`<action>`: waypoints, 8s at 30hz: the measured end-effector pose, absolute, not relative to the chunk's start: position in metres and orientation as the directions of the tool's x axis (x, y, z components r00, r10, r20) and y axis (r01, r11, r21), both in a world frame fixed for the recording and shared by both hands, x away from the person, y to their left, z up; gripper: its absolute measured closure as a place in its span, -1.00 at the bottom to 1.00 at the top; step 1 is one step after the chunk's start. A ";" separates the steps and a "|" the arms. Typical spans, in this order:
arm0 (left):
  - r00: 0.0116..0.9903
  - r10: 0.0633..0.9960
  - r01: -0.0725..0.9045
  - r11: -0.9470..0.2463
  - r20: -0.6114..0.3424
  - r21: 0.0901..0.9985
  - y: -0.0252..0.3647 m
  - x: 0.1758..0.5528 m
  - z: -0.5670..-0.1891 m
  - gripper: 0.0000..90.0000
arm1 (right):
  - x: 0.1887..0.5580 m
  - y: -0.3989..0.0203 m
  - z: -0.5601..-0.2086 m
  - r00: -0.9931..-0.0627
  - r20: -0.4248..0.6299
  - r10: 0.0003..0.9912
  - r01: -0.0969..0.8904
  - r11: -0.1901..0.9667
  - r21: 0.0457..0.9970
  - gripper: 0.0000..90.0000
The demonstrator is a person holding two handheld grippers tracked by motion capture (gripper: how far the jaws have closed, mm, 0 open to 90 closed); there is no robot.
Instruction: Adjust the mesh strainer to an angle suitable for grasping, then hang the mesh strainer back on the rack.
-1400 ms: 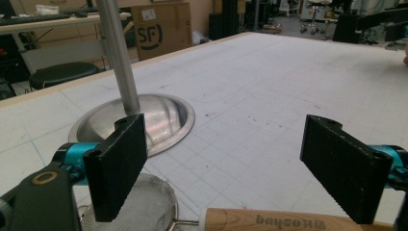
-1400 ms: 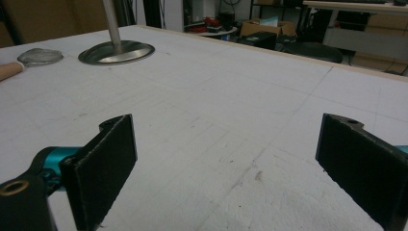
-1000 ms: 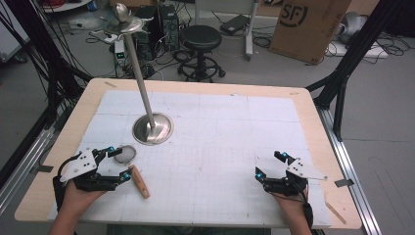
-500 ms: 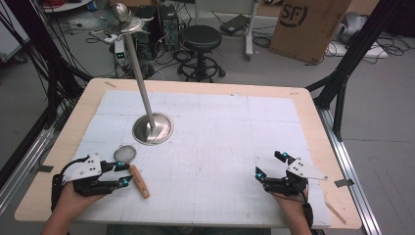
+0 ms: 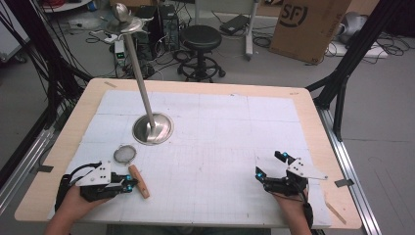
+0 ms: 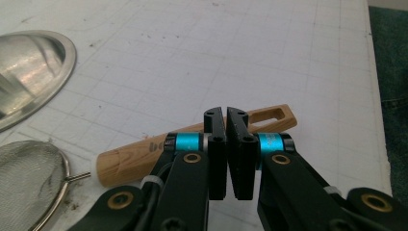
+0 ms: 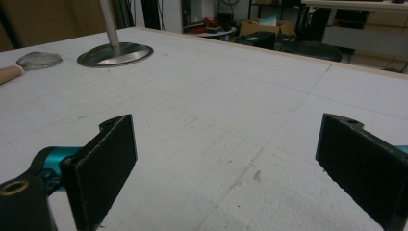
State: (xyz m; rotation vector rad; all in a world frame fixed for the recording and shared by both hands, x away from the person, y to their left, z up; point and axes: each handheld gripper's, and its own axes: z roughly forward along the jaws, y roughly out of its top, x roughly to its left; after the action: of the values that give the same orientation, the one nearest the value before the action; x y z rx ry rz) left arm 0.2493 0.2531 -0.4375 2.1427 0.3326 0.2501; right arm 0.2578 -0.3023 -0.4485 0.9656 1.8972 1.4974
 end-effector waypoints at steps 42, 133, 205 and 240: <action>0.896 0.427 0.208 -0.642 0.119 0.738 0.194 0.275 -0.440 0.97 | 0.258 -0.301 -0.448 -0.597 0.025 0.802 0.216 0.130 0.968 -0.87; 0.869 0.473 0.368 -0.815 0.147 0.449 0.221 0.300 -0.415 0.36 | 0.258 -0.302 -0.449 -0.596 0.029 0.802 0.216 0.125 0.968 -0.87; 0.915 0.403 0.118 -0.262 -0.002 0.958 0.208 0.274 -0.381 0.54 | 0.259 -0.304 -0.448 -0.593 0.050 0.804 0.223 0.105 0.969 -0.87; 0.931 0.366 0.077 -0.202 0.003 0.976 0.204 0.272 -0.382 0.54 | 0.258 -0.304 -0.448 -0.581 0.055 0.812 0.226 0.096 0.969 -0.87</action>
State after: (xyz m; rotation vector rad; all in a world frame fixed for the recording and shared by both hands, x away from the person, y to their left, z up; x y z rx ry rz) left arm 0.2719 0.2042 -0.3821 1.7656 0.3331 0.2712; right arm 0.2582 -0.3040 -0.4484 1.0145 1.8725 1.5100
